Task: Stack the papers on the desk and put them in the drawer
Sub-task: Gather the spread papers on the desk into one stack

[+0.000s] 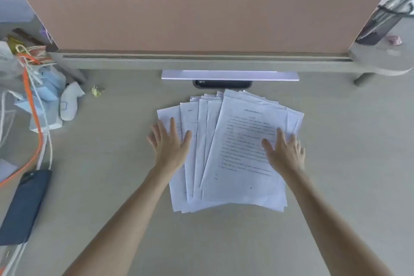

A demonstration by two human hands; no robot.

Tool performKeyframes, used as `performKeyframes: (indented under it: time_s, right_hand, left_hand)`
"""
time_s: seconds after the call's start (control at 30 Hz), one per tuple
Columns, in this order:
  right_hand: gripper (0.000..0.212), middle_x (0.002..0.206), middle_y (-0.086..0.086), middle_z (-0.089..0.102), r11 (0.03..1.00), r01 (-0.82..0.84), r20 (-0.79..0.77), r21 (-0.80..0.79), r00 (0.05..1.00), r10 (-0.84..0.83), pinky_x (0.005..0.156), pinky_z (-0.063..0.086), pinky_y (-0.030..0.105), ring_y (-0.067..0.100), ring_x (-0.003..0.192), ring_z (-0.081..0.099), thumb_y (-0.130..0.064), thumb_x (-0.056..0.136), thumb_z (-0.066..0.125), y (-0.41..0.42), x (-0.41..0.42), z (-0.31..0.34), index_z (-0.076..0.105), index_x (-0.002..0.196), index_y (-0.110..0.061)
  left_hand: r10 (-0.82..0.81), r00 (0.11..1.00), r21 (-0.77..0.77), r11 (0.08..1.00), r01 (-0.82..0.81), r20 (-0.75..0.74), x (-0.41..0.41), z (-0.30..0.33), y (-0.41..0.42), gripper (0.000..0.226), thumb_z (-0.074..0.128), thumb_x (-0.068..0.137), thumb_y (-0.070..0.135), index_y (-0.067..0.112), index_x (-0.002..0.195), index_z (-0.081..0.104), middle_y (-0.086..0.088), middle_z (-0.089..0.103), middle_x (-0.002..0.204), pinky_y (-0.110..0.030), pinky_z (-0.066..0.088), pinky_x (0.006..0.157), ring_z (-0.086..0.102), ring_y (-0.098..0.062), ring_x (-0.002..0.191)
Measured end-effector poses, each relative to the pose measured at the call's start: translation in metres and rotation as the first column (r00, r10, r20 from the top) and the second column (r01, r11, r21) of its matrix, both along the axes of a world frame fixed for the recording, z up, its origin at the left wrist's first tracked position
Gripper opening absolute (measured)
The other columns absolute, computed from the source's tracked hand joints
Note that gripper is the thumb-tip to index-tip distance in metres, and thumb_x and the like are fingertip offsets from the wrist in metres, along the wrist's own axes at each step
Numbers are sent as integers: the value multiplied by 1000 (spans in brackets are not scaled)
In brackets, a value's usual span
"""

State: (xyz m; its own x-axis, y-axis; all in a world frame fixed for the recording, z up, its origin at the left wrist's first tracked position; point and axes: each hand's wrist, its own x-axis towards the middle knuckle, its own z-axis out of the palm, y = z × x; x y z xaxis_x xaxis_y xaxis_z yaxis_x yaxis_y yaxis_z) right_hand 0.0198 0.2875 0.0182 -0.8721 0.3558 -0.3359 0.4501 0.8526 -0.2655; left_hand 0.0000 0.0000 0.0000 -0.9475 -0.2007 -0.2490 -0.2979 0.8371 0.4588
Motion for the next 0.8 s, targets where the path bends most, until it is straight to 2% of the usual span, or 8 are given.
performKeyframes:
  time_s: [0.1,0.23,0.3,0.37,0.43,0.53,0.63,0.8]
  right_hand:
    - [67,158,29,22,995,-11,-105,96,994,21,121,13,53,40,148,16,-55,97,33,-4,3,-23,28,155,-21]
    - [66,155,32,25,990,-61,-237,129,967,90,121,16,50,43,147,18,-53,98,36,-7,9,-44,31,154,-18]
    - [66,156,28,26,994,-61,-271,95,959,85,121,19,48,40,148,18,-56,97,34,-12,10,-45,33,153,-20]
    - [64,152,25,33,996,-82,-314,47,945,93,118,27,47,37,147,22,-60,96,36,-20,13,-42,40,147,-20]
    - [64,148,23,37,994,-111,-335,17,936,110,115,31,46,38,143,29,-61,95,38,-25,17,-40,45,143,-20]
    - [65,150,21,36,992,-110,-343,-54,935,85,115,30,45,39,141,31,-61,95,40,-24,24,-37,44,145,-19]
    - [63,145,26,41,996,-83,-346,-15,935,73,115,27,47,42,136,36,-59,95,39,-17,34,-37,46,141,-16]
    - [68,144,19,46,992,-105,-337,68,934,122,114,22,48,38,137,32,-62,93,32,-20,37,-45,44,142,-17]
  left_hand:
    - [-53,992,-146,989,35,-118,-1,-22,5,71,24,98,54,11,155,21,-29,13,160,-55,2,119,6,-44,148]
    - [-99,972,-126,989,73,-212,-2,-39,10,66,27,101,52,14,155,22,-29,8,162,-50,-2,122,1,-44,150]
    - [-106,964,-100,992,83,-245,-6,-42,11,66,26,97,55,13,147,33,-30,22,157,-52,6,122,12,-43,147]
    - [-102,955,-23,995,99,-278,-10,-41,12,63,25,91,57,11,127,46,-27,41,141,-53,22,115,28,-42,136]
    - [-76,956,75,992,101,-282,-8,-36,12,60,29,90,56,7,118,46,-27,42,137,-53,28,111,30,-41,132]
    - [-66,964,73,994,87,-257,2,-28,5,57,33,94,52,6,125,45,-28,33,148,-53,24,113,24,-42,138]
    - [-70,966,-73,996,54,-247,20,-27,-9,54,29,94,55,12,122,45,-20,47,132,-49,24,108,32,-37,129]
    - [-100,961,-143,988,65,-256,39,-40,-14,69,16,89,61,13,131,43,-16,48,124,-49,21,110,34,-35,123]
